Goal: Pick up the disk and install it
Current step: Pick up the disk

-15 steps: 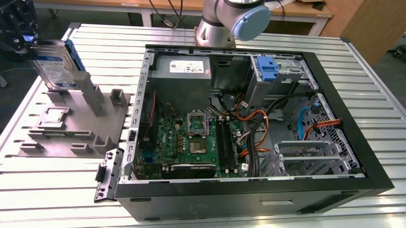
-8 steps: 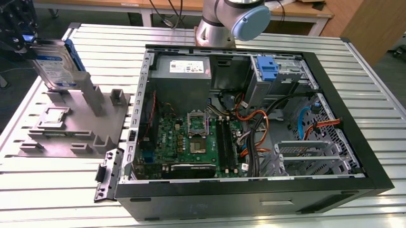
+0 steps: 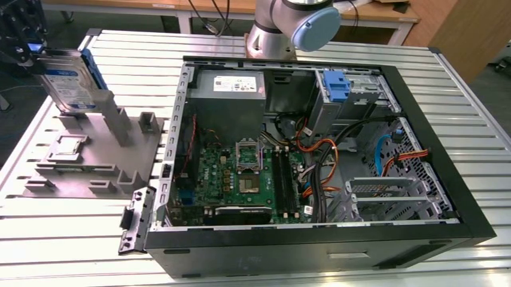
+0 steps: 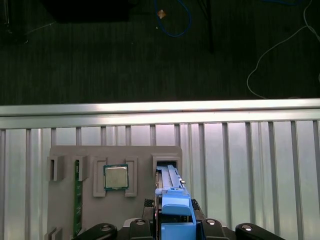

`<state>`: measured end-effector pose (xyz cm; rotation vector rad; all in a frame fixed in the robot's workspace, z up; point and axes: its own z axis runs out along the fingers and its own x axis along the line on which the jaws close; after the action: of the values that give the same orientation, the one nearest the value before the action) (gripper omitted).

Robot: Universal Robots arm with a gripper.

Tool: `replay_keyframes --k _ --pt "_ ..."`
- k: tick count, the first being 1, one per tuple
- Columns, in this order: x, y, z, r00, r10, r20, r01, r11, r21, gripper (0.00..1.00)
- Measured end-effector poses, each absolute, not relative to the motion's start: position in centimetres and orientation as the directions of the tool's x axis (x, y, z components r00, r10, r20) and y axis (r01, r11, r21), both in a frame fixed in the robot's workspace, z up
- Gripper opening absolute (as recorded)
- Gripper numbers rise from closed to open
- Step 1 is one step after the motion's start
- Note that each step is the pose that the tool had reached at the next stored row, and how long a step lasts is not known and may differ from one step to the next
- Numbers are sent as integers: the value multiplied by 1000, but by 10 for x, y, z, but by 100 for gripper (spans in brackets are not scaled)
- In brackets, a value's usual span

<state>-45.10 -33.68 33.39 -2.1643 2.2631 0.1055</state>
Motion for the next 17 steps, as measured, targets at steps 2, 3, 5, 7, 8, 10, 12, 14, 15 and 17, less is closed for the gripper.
replay_keyframes --k 2,3,5,7,8,10,12,14,15,17 --pt "-451 -337 334 -46 -998 -52 -998 43 43 37" --pt "-451 -337 334 -46 -998 -52 -998 43 43 37" --pt "-451 -337 335 -46 -998 -52 -998 44 43 37" --pt "-451 -337 342 -46 -998 -36 -998 44 42 37" --pt "-451 -337 342 -46 -998 -36 -998 44 42 37" --pt "-451 -337 342 -46 -998 -36 -998 44 42 37" --pt "-451 -337 342 -46 -998 -36 -998 44 42 37" --pt "-451 -337 342 -46 -998 -34 -998 44 42 37" --pt "-451 -337 342 -46 -998 -34 -998 44 42 37" --pt "-451 -337 342 -46 -998 -33 -998 44 42 37"
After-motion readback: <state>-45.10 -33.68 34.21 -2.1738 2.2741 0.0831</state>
